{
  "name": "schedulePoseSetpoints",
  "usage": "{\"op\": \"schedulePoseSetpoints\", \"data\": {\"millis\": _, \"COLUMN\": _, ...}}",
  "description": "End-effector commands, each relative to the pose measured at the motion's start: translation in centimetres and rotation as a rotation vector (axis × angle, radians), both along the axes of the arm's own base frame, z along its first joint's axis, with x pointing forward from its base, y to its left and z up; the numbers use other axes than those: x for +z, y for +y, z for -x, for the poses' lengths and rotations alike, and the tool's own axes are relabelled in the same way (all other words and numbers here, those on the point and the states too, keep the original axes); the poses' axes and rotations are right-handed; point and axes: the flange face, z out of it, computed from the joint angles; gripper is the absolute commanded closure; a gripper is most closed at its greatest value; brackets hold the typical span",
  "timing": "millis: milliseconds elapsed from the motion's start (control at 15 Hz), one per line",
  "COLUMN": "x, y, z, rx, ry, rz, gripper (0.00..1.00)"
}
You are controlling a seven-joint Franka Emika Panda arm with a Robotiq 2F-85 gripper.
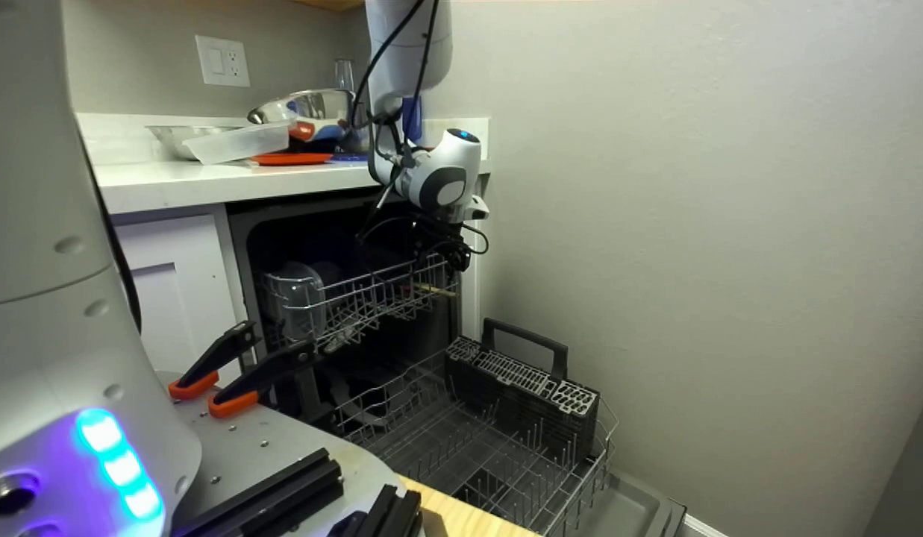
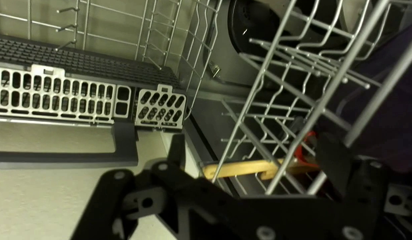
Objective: Pull out the rack of the dishwasher
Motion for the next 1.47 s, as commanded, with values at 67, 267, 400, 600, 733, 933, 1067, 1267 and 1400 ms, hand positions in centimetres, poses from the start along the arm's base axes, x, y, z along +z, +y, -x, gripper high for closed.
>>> {"op": "schedulePoseSetpoints", "data": {"millis": 67, "x": 7.5, "y": -2.8, "z": 0.4, "rx": -0.012, "ry": -0.029, "rz": -0.019, "gripper": 0.0}}
{"op": "schedulePoseSetpoints", "data": {"millis": 267, "x": 8.4, "y": -2.2, "z": -0.1, "rx": 0.007, "ry": 0.025, "rz": -0.118, "gripper": 0.0}}
{"op": "schedulePoseSetpoints", "data": {"millis": 400, "x": 7.4, "y": -1.6, "z": 0.1, "rx": 0.023, "ry": 0.087, "rz": -0.165, "gripper": 0.0}}
{"op": "schedulePoseSetpoints", "data": {"millis": 600, "x": 4.9, "y": -0.5, "z": 0.9, "rx": 0.037, "ry": 0.179, "rz": -0.19, "gripper": 0.0}}
{"op": "schedulePoseSetpoints", "data": {"millis": 733, "x": 3.0, "y": 0.6, "z": 1.6, "rx": 0.048, "ry": 0.236, "rz": -0.213, "gripper": 0.0}}
{"op": "schedulePoseSetpoints", "data": {"millis": 933, "x": 0.3, "y": 2.0, "z": 2.6, "rx": 0.073, "ry": 0.306, "rz": -0.226, "gripper": 0.0}}
{"op": "schedulePoseSetpoints", "data": {"millis": 1067, "x": -0.7, "y": 2.5, "z": 2.8, "rx": 0.082, "ry": 0.331, "rz": -0.213, "gripper": 0.0}}
{"op": "schedulePoseSetpoints", "data": {"millis": 1267, "x": -1.3, "y": 2.5, "z": 2.8, "rx": 0.097, "ry": 0.337, "rz": -0.167, "gripper": 0.0}}
{"op": "schedulePoseSetpoints", "data": {"millis": 1400, "x": -1.1, "y": 2.2, "z": 2.7, "rx": 0.101, "ry": 0.326, "rz": -0.119, "gripper": 0.0}}
